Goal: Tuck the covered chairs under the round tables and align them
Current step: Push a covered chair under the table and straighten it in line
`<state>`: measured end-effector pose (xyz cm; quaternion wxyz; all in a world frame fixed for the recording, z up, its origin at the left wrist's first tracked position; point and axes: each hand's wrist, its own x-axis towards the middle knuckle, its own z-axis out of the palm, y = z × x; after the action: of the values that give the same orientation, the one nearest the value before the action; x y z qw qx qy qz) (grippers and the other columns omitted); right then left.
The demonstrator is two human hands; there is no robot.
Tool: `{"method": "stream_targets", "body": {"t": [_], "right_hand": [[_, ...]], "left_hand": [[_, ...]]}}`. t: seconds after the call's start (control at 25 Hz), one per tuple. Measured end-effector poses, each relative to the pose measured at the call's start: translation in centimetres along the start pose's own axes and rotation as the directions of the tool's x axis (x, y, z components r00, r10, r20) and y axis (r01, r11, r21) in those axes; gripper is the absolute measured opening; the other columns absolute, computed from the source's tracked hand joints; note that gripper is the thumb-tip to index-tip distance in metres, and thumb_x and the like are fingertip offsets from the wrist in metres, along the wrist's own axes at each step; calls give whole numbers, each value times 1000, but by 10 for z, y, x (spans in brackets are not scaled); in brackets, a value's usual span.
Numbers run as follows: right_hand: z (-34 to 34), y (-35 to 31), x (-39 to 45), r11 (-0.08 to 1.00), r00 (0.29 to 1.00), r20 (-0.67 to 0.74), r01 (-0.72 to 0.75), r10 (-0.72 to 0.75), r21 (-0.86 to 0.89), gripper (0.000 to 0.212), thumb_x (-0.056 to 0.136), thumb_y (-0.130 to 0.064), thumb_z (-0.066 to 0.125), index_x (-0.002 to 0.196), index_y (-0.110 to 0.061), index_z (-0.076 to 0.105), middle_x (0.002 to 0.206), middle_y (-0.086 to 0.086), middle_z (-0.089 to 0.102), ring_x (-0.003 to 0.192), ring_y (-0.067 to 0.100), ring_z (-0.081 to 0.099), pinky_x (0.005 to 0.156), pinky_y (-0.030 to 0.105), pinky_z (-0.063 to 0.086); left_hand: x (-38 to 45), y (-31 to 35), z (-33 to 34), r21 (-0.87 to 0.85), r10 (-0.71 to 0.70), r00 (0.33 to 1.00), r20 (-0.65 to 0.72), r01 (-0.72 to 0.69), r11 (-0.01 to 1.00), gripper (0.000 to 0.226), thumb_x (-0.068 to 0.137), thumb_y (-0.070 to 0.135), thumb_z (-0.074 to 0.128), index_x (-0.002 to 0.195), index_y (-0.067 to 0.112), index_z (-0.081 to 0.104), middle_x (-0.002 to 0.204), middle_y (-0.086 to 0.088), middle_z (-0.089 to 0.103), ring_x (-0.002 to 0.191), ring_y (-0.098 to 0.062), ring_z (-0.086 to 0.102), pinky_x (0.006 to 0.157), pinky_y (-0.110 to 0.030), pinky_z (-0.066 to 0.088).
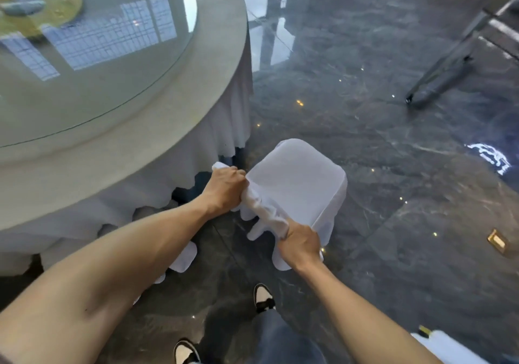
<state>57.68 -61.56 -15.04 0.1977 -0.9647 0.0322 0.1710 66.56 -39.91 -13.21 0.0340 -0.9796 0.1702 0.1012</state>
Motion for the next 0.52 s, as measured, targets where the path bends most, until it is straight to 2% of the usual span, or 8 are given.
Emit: {"method": "stream_targets", "body": {"t": [0.08, 0.16, 0.24, 0.4, 0.52], "right_hand": [[-11, 5, 14, 994, 995, 39, 96, -95, -49, 25, 94, -20, 57, 114, -28, 70, 91, -1, 74, 75, 18, 63, 66, 24, 49], [-21, 7, 28, 977, 979, 107, 185, -174, -110, 34, 89, -18, 57, 118, -33, 68, 94, 0, 75, 82, 23, 68, 74, 31, 57], [-31, 6, 40, 953, 958, 162, 262, -238, -150, 43, 82, -16, 57, 119, -37, 66, 95, 2, 76, 86, 27, 68, 77, 35, 57], [-39, -11, 63, 867, 888, 248, 442, -387, -231, 46, 76, -16, 58, 116, -39, 68, 98, 1, 75, 89, 30, 68, 76, 36, 54], [-35, -32, 78, 775, 811, 322, 573, -488, -268, 44, 77, -19, 56, 115, -38, 67, 99, 2, 75, 90, 32, 67, 74, 35, 51]], "left_hand": [[-6, 3, -1, -9, -59, 998, 12, 59, 998, 9, 63, 24, 73, 68, 20, 66, 71, 3, 62, 68, -22, 61, 66, -38, 52], [-18, 8, 1, -2, -128, 992, 15, 128, 992, 10, 75, 26, 66, 82, 20, 70, 85, 3, 64, 81, -21, 60, 69, -36, 48], [-34, 14, 2, 19, -225, 974, -2, 225, 974, 15, 83, 29, 61, 91, 21, 70, 94, 3, 64, 90, -19, 58, 66, -34, 40], [-68, 20, 6, -72, -426, 904, 26, 427, 901, 20, 86, 35, 58, 94, 20, 70, 98, 4, 62, 96, -19, 55, 63, -31, 33], [-96, 18, 10, -119, -545, 838, 13, 543, 832, 23, 88, 35, 55, 91, 18, 70, 94, 4, 62, 92, -19, 54, 59, -30, 31]]}}
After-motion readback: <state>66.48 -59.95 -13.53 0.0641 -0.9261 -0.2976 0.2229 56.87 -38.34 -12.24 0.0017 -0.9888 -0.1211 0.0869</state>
